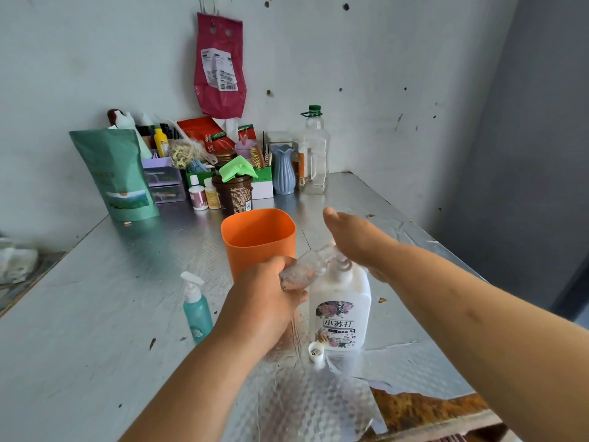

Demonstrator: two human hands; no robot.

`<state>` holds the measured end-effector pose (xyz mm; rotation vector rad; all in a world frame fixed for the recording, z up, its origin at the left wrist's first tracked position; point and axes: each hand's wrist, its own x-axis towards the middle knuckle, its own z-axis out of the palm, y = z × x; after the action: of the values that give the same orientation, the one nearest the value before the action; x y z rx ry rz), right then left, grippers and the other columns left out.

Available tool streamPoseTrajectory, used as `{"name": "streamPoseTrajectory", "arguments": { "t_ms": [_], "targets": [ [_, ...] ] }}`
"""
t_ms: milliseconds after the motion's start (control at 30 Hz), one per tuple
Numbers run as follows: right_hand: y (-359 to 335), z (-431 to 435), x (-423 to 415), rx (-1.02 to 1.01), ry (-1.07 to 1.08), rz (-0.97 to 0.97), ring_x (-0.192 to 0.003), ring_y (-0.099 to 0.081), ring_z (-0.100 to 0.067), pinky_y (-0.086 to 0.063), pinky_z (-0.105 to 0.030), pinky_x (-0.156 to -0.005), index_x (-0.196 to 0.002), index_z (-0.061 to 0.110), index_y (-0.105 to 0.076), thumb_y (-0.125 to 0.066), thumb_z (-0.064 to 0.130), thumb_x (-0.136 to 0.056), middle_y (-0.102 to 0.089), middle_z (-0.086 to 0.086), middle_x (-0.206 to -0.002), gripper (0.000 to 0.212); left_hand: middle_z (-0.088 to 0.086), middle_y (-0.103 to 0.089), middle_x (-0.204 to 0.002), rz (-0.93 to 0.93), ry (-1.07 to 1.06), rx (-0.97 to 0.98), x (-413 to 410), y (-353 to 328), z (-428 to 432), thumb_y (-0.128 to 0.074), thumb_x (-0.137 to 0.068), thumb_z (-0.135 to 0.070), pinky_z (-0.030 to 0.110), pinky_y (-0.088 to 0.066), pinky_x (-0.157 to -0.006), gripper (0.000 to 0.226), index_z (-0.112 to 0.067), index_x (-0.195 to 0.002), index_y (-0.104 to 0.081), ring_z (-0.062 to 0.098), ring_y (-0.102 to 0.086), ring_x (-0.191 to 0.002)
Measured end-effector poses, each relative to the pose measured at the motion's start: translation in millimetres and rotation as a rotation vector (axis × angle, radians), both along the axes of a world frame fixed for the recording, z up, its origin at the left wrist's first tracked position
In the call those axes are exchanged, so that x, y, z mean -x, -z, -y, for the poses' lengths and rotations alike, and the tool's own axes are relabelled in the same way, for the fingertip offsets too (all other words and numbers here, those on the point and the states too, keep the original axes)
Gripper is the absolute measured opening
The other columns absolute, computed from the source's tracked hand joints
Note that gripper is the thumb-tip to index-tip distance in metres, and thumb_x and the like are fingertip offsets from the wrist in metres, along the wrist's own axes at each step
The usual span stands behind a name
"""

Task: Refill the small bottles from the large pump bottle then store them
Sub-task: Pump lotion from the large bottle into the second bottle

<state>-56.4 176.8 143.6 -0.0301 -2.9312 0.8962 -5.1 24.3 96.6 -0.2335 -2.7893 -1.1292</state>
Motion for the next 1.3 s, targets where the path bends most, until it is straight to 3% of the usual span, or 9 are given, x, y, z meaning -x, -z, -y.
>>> {"name": "streamPoseTrajectory", "arguments": {
  "t_ms": [133, 300, 467, 600, 733, 900, 1000, 1133, 1300],
  "targets": [
    [-4, 1, -1, -0.043, -0.03, 0.025, -0.113, -0.052, -0.04, -0.038, -0.049, -0.1, -0.12, 0.001, -0.047, -0.013, 0.029, -0.104, -0.053, -0.029, -0.12, 0.047, -0.014, -0.068, -0.108, -0.002, -0.004, 0.009, 0, -3, 1, -0.073, -0.085, -0.031, 0.029, -0.05, -0.082, 0.034, -0.033, -0.118, -0.063, 0.012, -0.063, -0.097],
    [-3, 3, -2, -0.038, -0.012, 0.071, -0.114, -0.05, -0.039, -0.036, -0.047, -0.102, -0.122, 0.002, -0.044, -0.015, 0.018, -0.104, -0.053, -0.025, -0.12, 0.038, -0.013, -0.068, -0.11, 0.004, -0.007, 0.013, 0, -2, 1, -0.072, -0.086, -0.032, 0.033, -0.052, -0.085, 0.037, -0.033, -0.121, -0.062, 0.013, -0.063, -0.098],
    [1, 1, 2, 0.013, 0.022, 0.046, -0.094, -0.044, -0.025, -0.036, -0.043, -0.098, -0.096, 0.012, -0.033, -0.017, 0.011, -0.103, -0.044, -0.013, -0.096, 0.017, -0.014, -0.069, -0.109, 0.0, -0.004, 0.002, 0, 1, 0, -0.072, -0.086, -0.031, 0.033, -0.052, -0.087, 0.036, -0.034, -0.12, -0.062, 0.012, -0.064, -0.098],
    [7, 2, 1, -0.024, 0.024, 0.063, -0.09, -0.039, -0.023, -0.029, -0.033, -0.086, -0.078, 0.016, -0.033, -0.019, 0.008, -0.102, -0.042, -0.009, -0.087, 0.029, -0.014, -0.07, -0.101, 0.002, -0.01, -0.004, 2, 6, 1, -0.074, -0.084, -0.03, 0.034, -0.053, -0.083, 0.031, -0.036, -0.113, -0.064, 0.012, -0.065, -0.094],
    [11, 3, 0, -0.044, 0.037, 0.074, -0.1, -0.044, -0.027, -0.028, -0.043, -0.109, -0.088, 0.014, -0.039, -0.019, 0.004, -0.1, -0.045, -0.012, -0.098, 0.025, -0.013, -0.07, -0.101, 0.02, -0.008, 0.001, 0, 10, 0, -0.073, -0.085, -0.031, 0.033, -0.054, -0.082, 0.031, -0.035, -0.114, -0.064, 0.013, -0.066, -0.093],
    [1, 3, -1, -0.038, 0.017, 0.024, -0.09, -0.037, -0.022, -0.037, -0.043, -0.099, -0.097, 0.014, -0.034, -0.017, 0.02, -0.104, -0.041, -0.012, -0.096, 0.018, -0.015, -0.07, -0.098, 0.007, 0.001, -0.001, 0, 6, 2, -0.074, -0.085, -0.033, 0.027, -0.049, -0.073, 0.03, -0.035, -0.112, -0.064, 0.011, -0.065, -0.09],
    [-4, 2, 0, -0.071, -0.013, 0.037, -0.091, -0.039, -0.024, -0.038, -0.043, -0.098, -0.097, 0.014, -0.035, -0.016, 0.024, -0.104, -0.042, -0.014, -0.096, 0.023, -0.014, -0.069, -0.107, -0.002, 0.005, 0.003, -1, 2, 3, -0.073, -0.085, -0.033, 0.03, -0.051, -0.081, 0.036, -0.034, -0.12, -0.062, 0.011, -0.064, -0.097],
    [-7, 5, 0, -0.098, -0.006, 0.072, -0.092, -0.038, -0.024, -0.033, -0.04, -0.089, -0.094, 0.013, -0.031, -0.016, 0.014, -0.103, -0.041, -0.013, -0.095, 0.017, -0.015, -0.067, -0.111, -0.01, 0.0, 0.0, 0, -1, 3, -0.073, -0.085, -0.034, 0.029, -0.049, -0.081, 0.037, -0.034, -0.12, -0.061, 0.012, -0.062, -0.098],
    [-4, 5, 3, -0.159, -0.005, 0.06, -0.1, -0.043, -0.026, -0.032, -0.046, -0.103, -0.104, 0.015, -0.03, -0.019, 0.005, -0.1, -0.051, -0.011, -0.095, 0.016, -0.017, -0.067, -0.112, -0.006, 0.006, -0.016, 0, 0, 3, -0.073, -0.085, -0.034, 0.029, -0.05, -0.085, 0.038, -0.036, -0.121, -0.061, 0.009, -0.062, -0.1]
  ]
}}
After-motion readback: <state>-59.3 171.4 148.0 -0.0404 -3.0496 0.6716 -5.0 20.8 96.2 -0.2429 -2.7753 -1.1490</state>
